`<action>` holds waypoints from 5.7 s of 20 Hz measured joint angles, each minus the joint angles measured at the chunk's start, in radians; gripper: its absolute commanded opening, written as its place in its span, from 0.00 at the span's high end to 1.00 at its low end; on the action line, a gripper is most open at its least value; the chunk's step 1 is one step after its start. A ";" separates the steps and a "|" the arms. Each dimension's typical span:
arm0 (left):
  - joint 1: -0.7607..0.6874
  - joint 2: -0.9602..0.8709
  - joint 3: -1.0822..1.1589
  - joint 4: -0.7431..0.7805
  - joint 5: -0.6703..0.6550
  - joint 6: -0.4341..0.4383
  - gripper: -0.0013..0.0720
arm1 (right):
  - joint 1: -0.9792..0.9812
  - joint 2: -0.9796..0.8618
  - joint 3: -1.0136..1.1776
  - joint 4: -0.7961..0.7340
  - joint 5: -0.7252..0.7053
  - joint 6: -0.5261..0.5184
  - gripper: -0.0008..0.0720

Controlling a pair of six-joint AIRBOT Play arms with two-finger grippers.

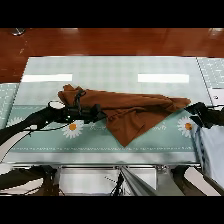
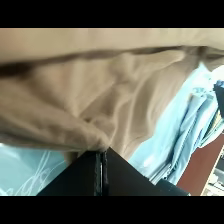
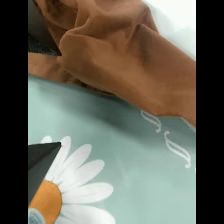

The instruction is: Fold the shirts.

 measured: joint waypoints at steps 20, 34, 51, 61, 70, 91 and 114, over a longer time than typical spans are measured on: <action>-0.005 -0.002 0.041 -0.010 -0.031 0.024 0.96 | 0.002 -0.314 0.098 0.295 0.023 -0.091 0.14; 0.144 0.061 0.220 -0.010 -0.135 0.072 0.96 | 0.268 -0.385 0.521 0.285 0.088 -0.051 0.96; 0.575 0.769 1.218 0.665 -0.191 -0.166 0.96 | 0.289 0.322 1.432 -0.177 0.273 0.101 0.96; 0.584 0.933 1.030 1.007 -0.401 -0.334 0.96 | 0.290 0.443 1.209 -0.205 0.449 0.160 0.96; 0.550 0.629 0.498 0.951 -0.150 -0.367 0.96 | 0.407 0.155 0.618 0.133 0.242 -0.056 0.96; 0.719 -0.023 0.543 0.830 -0.430 -0.302 0.02 | 0.329 -0.739 1.183 0.135 0.440 0.057 0.14; 0.871 0.181 -0.236 0.373 -0.283 0.104 0.53 | 0.198 0.018 -0.034 0.212 0.145 -0.141 0.14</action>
